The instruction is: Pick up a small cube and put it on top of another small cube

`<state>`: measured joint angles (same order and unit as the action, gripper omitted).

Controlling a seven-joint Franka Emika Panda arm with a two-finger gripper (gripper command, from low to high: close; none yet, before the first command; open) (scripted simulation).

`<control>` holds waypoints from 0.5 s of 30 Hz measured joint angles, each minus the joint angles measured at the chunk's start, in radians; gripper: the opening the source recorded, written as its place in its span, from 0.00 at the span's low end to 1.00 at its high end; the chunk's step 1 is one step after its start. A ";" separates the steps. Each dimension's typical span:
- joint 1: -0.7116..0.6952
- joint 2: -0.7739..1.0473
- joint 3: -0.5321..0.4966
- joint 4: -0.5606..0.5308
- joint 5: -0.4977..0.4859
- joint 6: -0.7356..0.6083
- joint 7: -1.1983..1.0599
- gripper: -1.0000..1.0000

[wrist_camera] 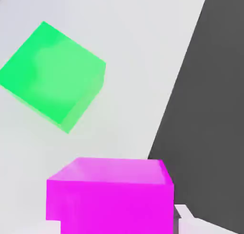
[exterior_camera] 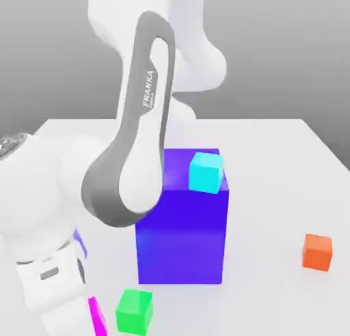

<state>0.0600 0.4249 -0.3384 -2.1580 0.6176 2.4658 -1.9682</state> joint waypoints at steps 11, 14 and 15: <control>0.016 -0.107 0.034 -0.101 -0.153 0.023 -0.308 0.00; 0.023 -0.141 0.045 -0.141 -0.211 0.036 -0.415 0.00; 0.026 -0.153 0.048 -0.155 -0.231 0.041 -0.449 0.00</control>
<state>0.0856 0.2721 -0.2900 -2.3130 0.3863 2.5071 -2.4175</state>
